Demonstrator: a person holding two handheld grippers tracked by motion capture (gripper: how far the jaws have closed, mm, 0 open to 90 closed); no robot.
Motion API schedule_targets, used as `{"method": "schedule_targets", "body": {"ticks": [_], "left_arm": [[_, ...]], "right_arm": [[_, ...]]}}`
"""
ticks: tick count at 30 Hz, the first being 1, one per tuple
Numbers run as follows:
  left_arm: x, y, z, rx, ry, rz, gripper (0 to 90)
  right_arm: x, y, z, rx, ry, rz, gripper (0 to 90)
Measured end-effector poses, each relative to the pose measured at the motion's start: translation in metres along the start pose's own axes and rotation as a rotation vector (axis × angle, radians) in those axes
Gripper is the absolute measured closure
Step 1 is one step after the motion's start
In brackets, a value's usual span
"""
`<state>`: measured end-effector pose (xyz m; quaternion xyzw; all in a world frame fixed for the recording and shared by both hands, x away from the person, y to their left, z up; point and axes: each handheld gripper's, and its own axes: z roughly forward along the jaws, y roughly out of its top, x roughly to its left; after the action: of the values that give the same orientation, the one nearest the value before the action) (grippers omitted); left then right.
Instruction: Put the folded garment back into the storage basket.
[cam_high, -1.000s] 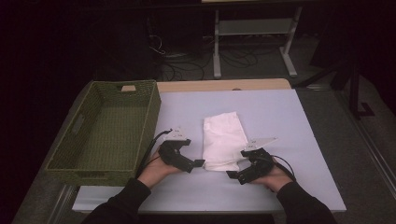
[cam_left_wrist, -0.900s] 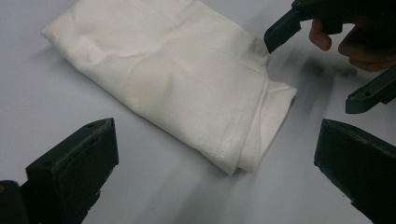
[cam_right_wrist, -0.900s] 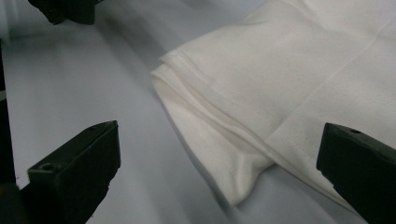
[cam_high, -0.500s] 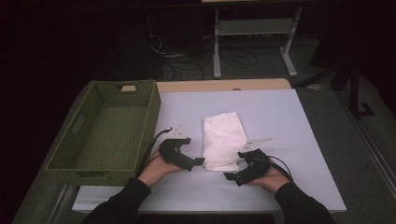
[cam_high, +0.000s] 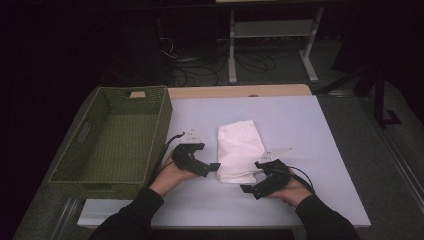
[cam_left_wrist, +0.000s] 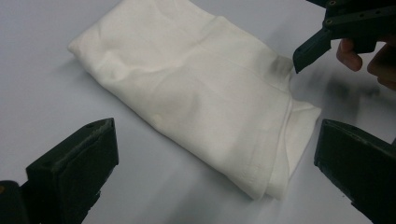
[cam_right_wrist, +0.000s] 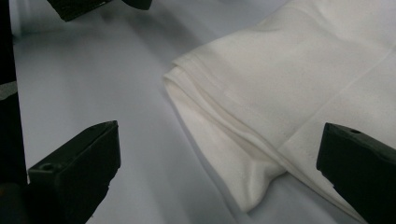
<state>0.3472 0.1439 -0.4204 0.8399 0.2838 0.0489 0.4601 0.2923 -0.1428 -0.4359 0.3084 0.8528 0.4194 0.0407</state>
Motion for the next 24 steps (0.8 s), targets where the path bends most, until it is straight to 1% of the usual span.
{"method": "schedule_targets", "body": {"ticks": [3,7,10,12,16,24], "left_arm": [[0.002,0.002,0.002,0.003,-0.001,0.001,0.0],[0.005,0.008,0.004,-0.005,0.016,0.003,0.0],[0.008,0.011,0.005,-0.003,0.028,0.015,0.0],[0.009,0.012,0.006,-0.01,0.027,0.003,0.0],[0.012,0.015,0.01,-0.007,0.029,0.007,0.0],[0.015,0.022,0.019,-0.025,0.023,0.0,0.0]], "right_arm": [[0.0,0.001,-0.001,-0.005,0.005,-0.004,0.0],[0.0,0.001,-0.001,-0.013,0.005,-0.004,0.0],[0.0,0.001,-0.002,-0.015,0.008,-0.003,0.0],[0.0,0.002,-0.003,-0.016,0.006,-0.007,0.0],[0.0,0.002,-0.004,-0.025,0.009,-0.004,0.0],[0.0,0.003,-0.005,-0.032,0.011,-0.003,0.0]]}}
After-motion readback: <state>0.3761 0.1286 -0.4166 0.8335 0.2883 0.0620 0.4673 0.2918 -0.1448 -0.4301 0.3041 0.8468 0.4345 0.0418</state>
